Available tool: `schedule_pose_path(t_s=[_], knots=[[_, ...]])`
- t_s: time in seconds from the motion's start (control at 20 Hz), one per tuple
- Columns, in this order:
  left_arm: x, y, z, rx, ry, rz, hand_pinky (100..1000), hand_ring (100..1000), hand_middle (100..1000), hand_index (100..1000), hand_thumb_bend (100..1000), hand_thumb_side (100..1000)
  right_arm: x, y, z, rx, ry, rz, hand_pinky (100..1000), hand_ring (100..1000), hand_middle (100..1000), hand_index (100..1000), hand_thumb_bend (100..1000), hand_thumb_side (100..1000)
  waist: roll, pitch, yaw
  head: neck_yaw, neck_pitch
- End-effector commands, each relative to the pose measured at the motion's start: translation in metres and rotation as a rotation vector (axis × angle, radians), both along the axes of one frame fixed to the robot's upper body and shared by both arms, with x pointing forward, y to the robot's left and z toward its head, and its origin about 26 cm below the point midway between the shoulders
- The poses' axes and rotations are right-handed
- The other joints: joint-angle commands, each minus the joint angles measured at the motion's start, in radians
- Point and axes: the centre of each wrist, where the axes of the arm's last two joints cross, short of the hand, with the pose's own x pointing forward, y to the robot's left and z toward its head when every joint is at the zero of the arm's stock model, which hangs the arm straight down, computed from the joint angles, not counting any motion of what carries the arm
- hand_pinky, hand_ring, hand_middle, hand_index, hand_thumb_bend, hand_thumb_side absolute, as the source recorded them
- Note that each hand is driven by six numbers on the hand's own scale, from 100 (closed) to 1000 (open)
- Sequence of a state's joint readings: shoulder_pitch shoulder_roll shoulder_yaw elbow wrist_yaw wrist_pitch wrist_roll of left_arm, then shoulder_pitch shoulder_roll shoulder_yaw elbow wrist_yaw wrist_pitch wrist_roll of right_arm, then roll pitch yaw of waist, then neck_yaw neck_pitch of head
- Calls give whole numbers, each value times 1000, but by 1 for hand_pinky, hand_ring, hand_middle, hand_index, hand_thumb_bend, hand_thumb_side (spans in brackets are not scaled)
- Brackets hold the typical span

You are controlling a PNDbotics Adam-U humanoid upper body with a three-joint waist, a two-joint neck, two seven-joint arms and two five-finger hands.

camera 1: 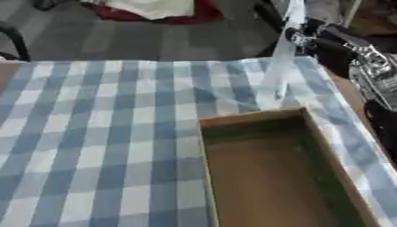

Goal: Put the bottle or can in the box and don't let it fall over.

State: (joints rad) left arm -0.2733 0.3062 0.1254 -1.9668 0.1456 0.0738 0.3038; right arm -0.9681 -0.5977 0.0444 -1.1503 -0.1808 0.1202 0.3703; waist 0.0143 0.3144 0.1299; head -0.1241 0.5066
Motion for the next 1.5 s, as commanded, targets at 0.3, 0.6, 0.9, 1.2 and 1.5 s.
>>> schedule_pose_path(t_s=[0.3,0.6,0.9,1.2,1.5], knots=[[-2,-2,10,15,-35,-19,254,776,758,524,100,672,-4,0,20,-9,-47,-1,1000,1000,1000,1000,100,454,0,-13,4,-5,-17],[-1,-3,11,15,-37,-28,254,777,758,524,100,672,-3,1,20,11,-45,1,1000,1000,1000,1000,100,460,1,-8,9,-7,-24],[-1,-3,11,14,-37,-30,254,778,759,524,100,672,-2,2,19,15,-39,7,1000,1000,1000,1000,100,463,1,-4,11,-9,-24],[-1,-4,11,13,-39,-33,254,779,760,523,100,672,-1,4,18,23,-31,22,1000,1000,1000,1000,100,465,2,-1,14,-13,-28],[-1,-5,12,13,-42,-37,254,780,760,523,100,672,0,4,15,25,-21,17,1000,1000,1000,1000,100,465,2,1,16,-15,-33]])
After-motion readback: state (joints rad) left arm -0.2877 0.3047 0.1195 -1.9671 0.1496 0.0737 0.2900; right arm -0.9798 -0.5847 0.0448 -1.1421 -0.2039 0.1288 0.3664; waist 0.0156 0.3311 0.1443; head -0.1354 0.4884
